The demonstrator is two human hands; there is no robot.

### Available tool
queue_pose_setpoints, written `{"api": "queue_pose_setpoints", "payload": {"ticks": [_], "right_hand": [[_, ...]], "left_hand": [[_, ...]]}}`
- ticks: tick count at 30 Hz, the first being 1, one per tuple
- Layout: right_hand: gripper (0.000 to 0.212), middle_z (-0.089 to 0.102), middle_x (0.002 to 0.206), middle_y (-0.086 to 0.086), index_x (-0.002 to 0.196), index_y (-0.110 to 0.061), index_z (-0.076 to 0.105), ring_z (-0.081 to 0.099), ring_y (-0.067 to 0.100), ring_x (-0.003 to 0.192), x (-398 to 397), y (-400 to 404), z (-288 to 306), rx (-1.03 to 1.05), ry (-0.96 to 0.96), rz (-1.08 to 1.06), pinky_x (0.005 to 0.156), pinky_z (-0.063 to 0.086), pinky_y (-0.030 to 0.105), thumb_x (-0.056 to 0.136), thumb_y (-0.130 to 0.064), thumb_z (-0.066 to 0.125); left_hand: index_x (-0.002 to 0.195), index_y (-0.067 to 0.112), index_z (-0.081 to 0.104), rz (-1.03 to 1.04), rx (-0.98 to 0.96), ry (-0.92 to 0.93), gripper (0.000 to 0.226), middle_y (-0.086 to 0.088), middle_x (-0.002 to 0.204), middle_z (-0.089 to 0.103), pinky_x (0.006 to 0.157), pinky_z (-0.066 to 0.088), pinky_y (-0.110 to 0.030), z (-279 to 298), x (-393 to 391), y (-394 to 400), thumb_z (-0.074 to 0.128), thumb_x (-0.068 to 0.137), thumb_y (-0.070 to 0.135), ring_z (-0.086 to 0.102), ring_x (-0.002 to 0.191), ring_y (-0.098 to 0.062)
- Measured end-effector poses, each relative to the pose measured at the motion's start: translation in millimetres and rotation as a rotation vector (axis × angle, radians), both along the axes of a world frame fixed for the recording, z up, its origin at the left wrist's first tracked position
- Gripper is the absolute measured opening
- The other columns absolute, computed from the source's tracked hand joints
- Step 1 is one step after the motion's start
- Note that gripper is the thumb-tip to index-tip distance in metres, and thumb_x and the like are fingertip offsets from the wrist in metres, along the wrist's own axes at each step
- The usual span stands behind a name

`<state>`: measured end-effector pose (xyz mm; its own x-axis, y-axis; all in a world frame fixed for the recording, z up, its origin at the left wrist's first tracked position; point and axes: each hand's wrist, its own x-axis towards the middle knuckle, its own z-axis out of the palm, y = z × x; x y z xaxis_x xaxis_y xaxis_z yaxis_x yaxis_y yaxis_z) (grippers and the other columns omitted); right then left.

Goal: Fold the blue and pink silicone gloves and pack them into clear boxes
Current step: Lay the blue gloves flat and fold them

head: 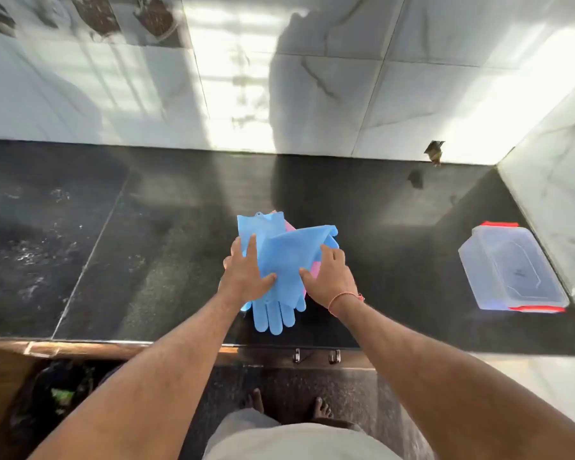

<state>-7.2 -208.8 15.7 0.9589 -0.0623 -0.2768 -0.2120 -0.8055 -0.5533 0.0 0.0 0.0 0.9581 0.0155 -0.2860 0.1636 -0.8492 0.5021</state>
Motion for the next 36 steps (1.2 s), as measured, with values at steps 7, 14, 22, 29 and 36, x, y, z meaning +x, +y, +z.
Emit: {"api": "queue_pose_setpoints", "payload": {"ticks": [7,14,22,29,36], "right_hand": [[0.074,0.051,0.142,0.006,0.146,-0.019,0.045,0.061,0.028,0.118,5.7,20.6,-23.6,0.223,0.13,-0.185,0.095,0.052,0.04,0.087,-0.043,0.081],[0.081,0.049,0.138,-0.001,0.151,-0.024,0.044,0.054,0.014,0.112,20.4,58.2,-29.1,0.302,0.085,-0.151,0.104,0.051,0.037,0.084,-0.034,0.087],[0.085,0.041,0.135,-0.005,0.156,-0.034,0.038,0.055,0.016,0.112,33.3,127.1,-33.0,0.377,0.084,-0.117,0.106,0.05,0.041,0.085,-0.036,0.084],[0.065,0.035,0.132,-0.008,0.143,-0.042,0.053,0.036,0.019,0.122,33.6,134.3,-21.2,0.109,0.038,-0.221,0.085,0.05,0.041,0.084,-0.058,0.075],[0.012,0.072,0.1,-0.015,0.099,-0.033,0.077,0.07,0.015,0.103,40.3,124.9,6.1,0.567,0.048,-0.402,0.089,0.059,0.035,0.089,-0.038,0.081]], "left_hand": [[0.154,0.026,0.039,0.372,-0.429,0.021,0.107,-0.008,0.14,0.049,0.088,0.054,-0.031,-13.1,2.5,7.2,0.1,0.066,0.03,0.056,0.117,-0.02],[0.151,0.038,0.05,0.359,-0.575,0.033,0.097,0.017,0.132,0.071,0.105,0.059,-0.046,-18.7,0.8,55.6,0.1,0.069,0.027,0.069,0.124,-0.018],[0.145,0.03,0.056,0.389,-0.485,0.029,0.094,0.011,0.129,0.072,0.106,0.058,-0.049,-18.4,13.1,123.4,0.105,0.065,0.029,0.069,0.121,-0.022],[0.144,0.036,0.047,0.358,-0.094,-0.054,0.088,0.011,0.142,0.034,0.109,0.043,-0.049,-9.5,18.6,127.8,0.087,0.07,0.064,0.041,0.13,-0.023],[0.129,0.014,0.074,0.086,-0.305,-0.19,0.037,-0.004,0.128,0.073,0.106,0.049,-0.037,17.9,45.4,70.2,0.066,0.106,0.042,0.064,0.126,-0.025]]}}
